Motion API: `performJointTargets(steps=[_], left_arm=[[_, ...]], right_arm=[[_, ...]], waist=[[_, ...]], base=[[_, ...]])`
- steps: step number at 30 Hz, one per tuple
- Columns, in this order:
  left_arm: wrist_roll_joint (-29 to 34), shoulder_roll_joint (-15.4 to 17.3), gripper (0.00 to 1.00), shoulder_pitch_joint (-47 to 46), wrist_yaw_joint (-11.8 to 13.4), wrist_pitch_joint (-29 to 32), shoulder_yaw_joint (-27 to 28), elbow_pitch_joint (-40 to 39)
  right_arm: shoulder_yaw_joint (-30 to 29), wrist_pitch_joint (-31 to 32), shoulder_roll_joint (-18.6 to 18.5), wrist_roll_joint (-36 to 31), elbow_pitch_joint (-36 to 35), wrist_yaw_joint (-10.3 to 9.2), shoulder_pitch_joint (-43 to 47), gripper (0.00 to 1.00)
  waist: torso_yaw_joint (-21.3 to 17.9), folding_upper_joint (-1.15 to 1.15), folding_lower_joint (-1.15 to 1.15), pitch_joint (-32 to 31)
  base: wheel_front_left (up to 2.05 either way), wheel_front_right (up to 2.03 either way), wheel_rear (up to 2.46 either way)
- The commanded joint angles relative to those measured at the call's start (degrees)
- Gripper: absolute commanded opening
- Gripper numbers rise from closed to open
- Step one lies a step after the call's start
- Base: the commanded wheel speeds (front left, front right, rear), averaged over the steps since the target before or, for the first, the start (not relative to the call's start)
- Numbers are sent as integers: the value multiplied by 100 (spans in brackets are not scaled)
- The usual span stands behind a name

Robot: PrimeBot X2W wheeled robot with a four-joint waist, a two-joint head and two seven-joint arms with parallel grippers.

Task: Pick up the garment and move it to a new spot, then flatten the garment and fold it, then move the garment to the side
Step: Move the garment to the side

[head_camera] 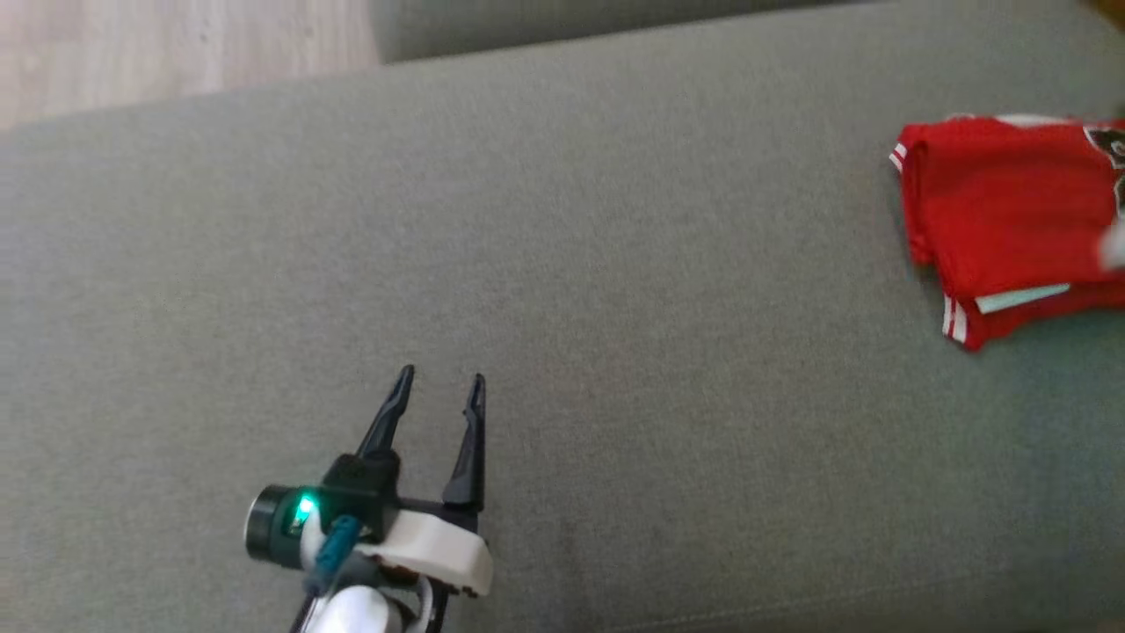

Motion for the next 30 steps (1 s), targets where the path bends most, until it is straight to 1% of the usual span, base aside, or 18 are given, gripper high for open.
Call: performJointTargets(steps=[1, 4, 7, 10, 12, 15, 17, 21, 23, 26, 30], left_arm=[[-107, -41, 100, -9, 34, -71, 242, -194], [-318, -41, 100, 147, -25, -71, 339, -243], [-508, -41, 100, 322, -198, -71, 452, -258], [-509, -41, 100, 426, -289, -71, 606, -255], [-457, -41, 100, 493, -274, -71, 731, -259], [-309, -41, 100, 615, -136, -71, 934, -268], [-273, -41, 100, 698, -108, -71, 1031, -330], [-154, -41, 100, 846, -159, -71, 1155, -472], [-97, -41, 100, 919, -178, -71, 1207, -549], [-35, -41, 100, 1025, -231, -71, 1250, -629], [35, -41, 100, 1122, -288, -71, 1278, -683]], right_arm=[[23, -192, 188, -6, -171, -5, 247, 100], [33, -554, 656, 55, -292, -5, 730, 100], [103, -848, 1147, 225, -504, -5, 1297, 100], [221, -1152, 1549, 390, -858, -5, 1862, 100], [331, -1339, 1763, 448, -1188, -5, 2247, 100], [425, -1481, 1976, 319, -1702, -5, 2818, 100], [228, -1500, 2102, 120, -2194, -5, 3183, 100], [-284, -1504, 2375, -752, -3560, -5, 4166, 100], [-429, -1505, 2517, -1041, -4034, -5, 4666, 100], [-547, -1506, 2645, -1235, -4451, -5, 5234, 100], [-706, -1506, 2707, -1394, -4713, -5, 5640, 100]], waist=[[94, 0, -1, -293], [182, 0, -1, -602], [298, 0, -1, -880], [426, 0, -1, -1032], [507, 0, -1, -1122], [602, 0, -1, -1239], [648, 0, -1, -1291], [768, 0, -1, -1382], [818, 0, -1, -1431], [872, 0, -1, -1484], [909, 0, -1, -1535]], base=[[0, 0, 0], [0, 0, 0], [0, 0, 0], [0, 0, 0], [0, 0, 0], [0, 0, 0], [0, 0, 0], [0, 0, 0], [0, 0, 0], [0, 0, 0], [0, 0, 0]])
